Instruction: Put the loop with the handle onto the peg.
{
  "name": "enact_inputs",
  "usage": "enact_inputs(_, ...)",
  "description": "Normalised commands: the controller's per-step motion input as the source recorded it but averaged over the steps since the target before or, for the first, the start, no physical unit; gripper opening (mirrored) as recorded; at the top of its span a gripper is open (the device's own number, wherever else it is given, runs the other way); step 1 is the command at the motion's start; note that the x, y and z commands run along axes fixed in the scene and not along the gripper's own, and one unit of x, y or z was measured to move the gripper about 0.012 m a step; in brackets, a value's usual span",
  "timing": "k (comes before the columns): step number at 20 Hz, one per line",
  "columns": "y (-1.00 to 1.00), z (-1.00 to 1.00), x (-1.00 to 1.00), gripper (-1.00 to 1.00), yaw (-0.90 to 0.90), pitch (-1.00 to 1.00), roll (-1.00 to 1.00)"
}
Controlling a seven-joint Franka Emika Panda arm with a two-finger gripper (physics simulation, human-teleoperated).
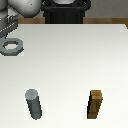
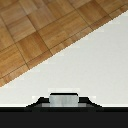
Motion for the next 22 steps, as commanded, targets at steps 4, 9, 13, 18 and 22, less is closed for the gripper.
enact_inputs(4, 0.00, 0.50, 0.00, -1.00, 0.00, 0.00, 0.00)
enact_inputs(9, 0.00, 0.80, 0.00, -1.00, 0.00, 0.00, 0.00)
enact_inputs(13, 0.00, 0.00, 0.00, -1.00, 0.00, 0.00, 0.00)
enact_inputs(18, 0.00, 0.00, 0.80, -1.00, 0.00, 0.00, 0.00)
enact_inputs(22, 0.00, 0.00, 1.00, -1.00, 0.00, 0.00, 0.00)
